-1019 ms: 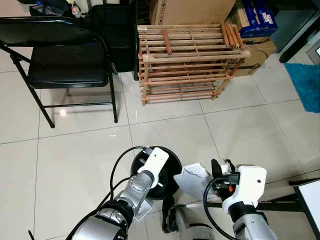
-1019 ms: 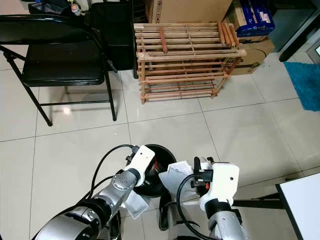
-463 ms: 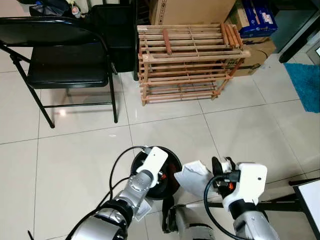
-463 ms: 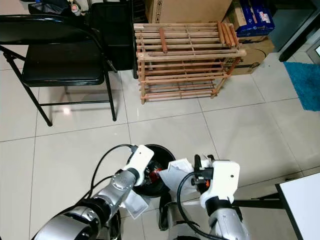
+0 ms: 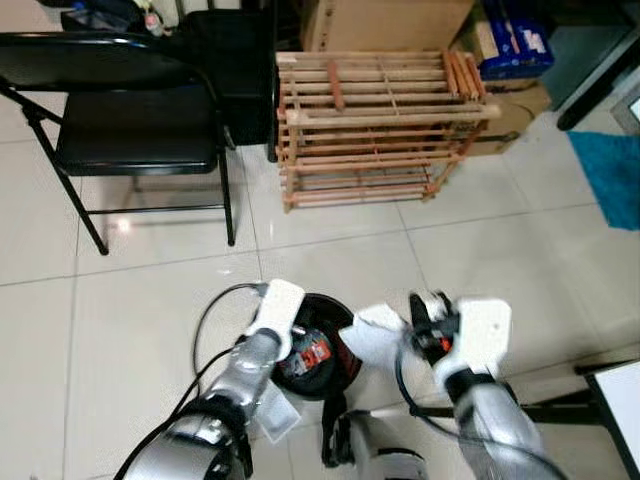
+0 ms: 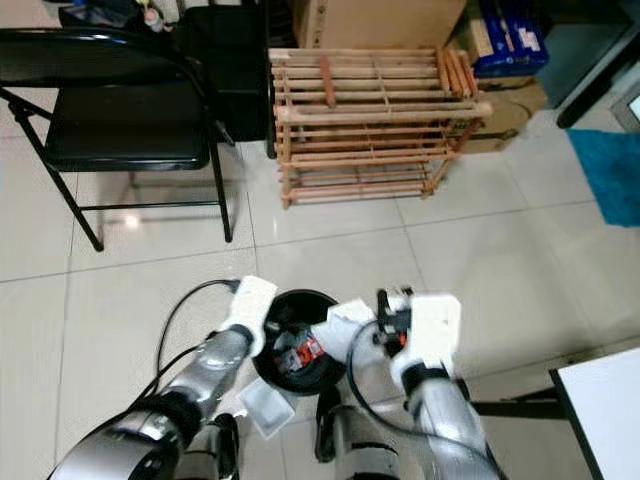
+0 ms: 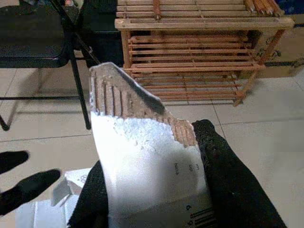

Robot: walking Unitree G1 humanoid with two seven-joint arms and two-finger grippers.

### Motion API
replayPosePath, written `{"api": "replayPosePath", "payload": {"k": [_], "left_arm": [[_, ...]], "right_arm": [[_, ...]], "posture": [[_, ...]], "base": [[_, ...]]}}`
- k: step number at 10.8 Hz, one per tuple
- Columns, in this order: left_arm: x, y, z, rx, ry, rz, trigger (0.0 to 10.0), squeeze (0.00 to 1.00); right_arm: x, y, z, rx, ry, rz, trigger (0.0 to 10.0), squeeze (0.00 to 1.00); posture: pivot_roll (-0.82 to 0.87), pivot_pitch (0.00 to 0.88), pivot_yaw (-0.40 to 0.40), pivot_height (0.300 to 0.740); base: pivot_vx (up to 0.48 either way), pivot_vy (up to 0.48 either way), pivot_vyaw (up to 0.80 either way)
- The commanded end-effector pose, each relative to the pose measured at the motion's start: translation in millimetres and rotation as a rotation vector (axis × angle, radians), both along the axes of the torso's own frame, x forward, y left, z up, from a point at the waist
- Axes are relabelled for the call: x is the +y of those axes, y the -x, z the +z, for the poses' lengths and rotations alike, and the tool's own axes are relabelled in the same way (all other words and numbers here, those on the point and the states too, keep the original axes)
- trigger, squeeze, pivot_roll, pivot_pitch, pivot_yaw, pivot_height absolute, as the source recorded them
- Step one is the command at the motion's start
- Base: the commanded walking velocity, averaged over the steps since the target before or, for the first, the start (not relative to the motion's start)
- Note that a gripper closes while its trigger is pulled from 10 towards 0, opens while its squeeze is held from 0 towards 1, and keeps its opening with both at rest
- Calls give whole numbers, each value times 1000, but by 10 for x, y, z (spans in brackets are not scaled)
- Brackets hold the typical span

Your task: Picking trash to rubbish bin

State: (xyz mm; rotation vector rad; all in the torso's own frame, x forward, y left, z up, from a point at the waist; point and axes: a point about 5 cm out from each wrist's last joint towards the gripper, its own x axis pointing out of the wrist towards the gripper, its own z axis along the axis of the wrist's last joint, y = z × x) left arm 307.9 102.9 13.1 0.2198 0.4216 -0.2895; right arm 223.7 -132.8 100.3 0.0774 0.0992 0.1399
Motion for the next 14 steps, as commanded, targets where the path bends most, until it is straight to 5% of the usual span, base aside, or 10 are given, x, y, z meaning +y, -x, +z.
{"api": "replayPosePath", "payload": {"k": [1, 3, 7, 10, 13, 14], "left_arm": [[22, 61, -48, 16, 17, 8, 10000, 1000], [155, 55, 131, -81, 43, 38, 10000, 1000], [402, 413, 520, -150, 12, 35, 10000, 1000], [520, 515, 581, -92, -9, 69, 10000, 1000], [424, 823, 557, 134, 75, -92, 10000, 1000], [429, 928, 549, 203, 81, -140, 10000, 380]], "right_arm": [[-56, -31, -84, 27, -1, 4, 10000, 0], [-31, -196, -151, 33, 6, 54, 10000, 0], [152, -514, -449, 99, 7, 173, 10000, 0], [308, -584, -702, 185, 24, 233, 10000, 0], [369, -614, -867, 232, 48, 248, 10000, 0], [366, -609, -896, 237, 50, 247, 10000, 0]], "posture": [[161, 283, -158, 740], [235, 290, -173, 740], [368, 324, -179, 740], [429, 372, -172, 740], [470, 417, -153, 740], [476, 425, -145, 740]], "base": [[0, 0, 0], [0, 0, 0], [0, 0, 0], [0, 0, 0], [0, 0, 0], [0, 0, 0]]}}
